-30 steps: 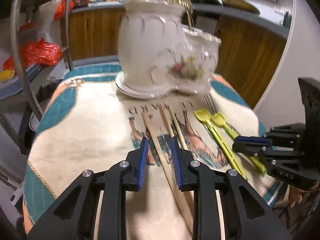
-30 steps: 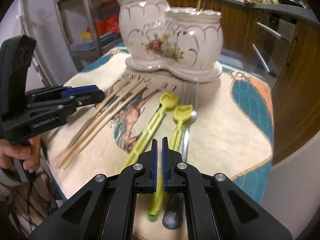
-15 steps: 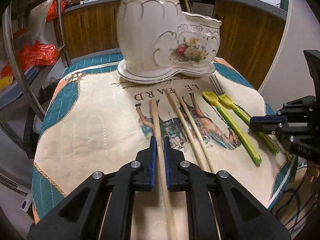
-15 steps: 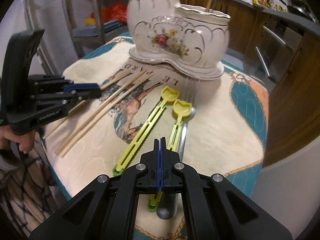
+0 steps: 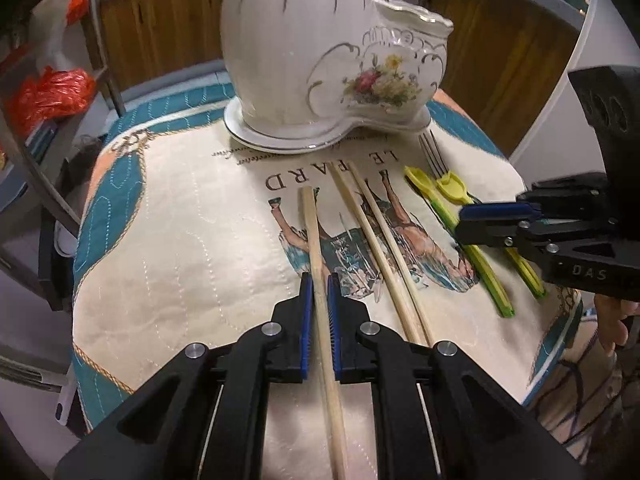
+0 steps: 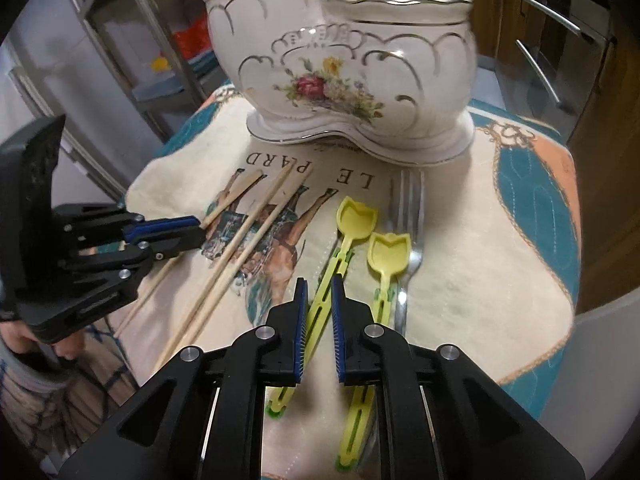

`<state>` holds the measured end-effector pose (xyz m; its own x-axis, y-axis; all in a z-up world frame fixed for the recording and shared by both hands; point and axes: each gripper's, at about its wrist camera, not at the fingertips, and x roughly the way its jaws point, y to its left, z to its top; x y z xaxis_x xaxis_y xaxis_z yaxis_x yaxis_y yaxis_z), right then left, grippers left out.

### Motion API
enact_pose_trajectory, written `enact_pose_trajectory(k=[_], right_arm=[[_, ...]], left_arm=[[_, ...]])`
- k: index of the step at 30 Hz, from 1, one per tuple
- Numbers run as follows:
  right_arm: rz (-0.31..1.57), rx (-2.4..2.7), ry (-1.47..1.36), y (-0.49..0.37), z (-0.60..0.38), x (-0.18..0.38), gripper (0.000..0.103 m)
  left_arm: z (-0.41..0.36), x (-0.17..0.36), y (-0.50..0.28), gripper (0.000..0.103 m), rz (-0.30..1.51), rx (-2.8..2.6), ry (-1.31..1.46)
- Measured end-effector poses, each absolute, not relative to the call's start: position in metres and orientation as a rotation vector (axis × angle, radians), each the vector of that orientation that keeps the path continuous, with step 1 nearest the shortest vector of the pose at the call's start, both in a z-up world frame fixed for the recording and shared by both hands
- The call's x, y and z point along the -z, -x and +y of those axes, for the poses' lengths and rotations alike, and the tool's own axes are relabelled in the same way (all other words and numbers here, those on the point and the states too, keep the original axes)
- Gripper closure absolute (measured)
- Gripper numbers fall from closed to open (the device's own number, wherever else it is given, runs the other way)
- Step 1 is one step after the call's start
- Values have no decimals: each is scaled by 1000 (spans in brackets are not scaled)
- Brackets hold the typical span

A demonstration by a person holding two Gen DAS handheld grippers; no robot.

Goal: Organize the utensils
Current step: 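Grasp a wooden chopstick with the left tool while the right tool grasps a yellow tulip spoon, then lift the chopstick with the left tool over the pot while the right tool carries the yellow spoon there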

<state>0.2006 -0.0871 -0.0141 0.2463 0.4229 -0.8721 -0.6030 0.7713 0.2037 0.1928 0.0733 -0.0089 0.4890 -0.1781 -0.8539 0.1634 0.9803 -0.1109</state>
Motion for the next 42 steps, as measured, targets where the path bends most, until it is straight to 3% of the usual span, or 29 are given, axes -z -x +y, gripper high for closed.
enact_pose_trajectory(k=[10, 23, 31, 42], right_arm=[[1292, -709, 494, -211, -51, 9, 90], [1405, -633, 419, -238, -53, 15, 90], [1316, -738, 234, -230, -69, -1, 92], [983, -835, -19, -210, -118, -45, 92]], left_arm=[[80, 3, -222, 95, 1288, 307, -89], [60, 8, -233, 95, 1378, 302, -219], [67, 0, -214, 99, 1246, 279, -157], [90, -58, -166, 99, 835, 330, 70]])
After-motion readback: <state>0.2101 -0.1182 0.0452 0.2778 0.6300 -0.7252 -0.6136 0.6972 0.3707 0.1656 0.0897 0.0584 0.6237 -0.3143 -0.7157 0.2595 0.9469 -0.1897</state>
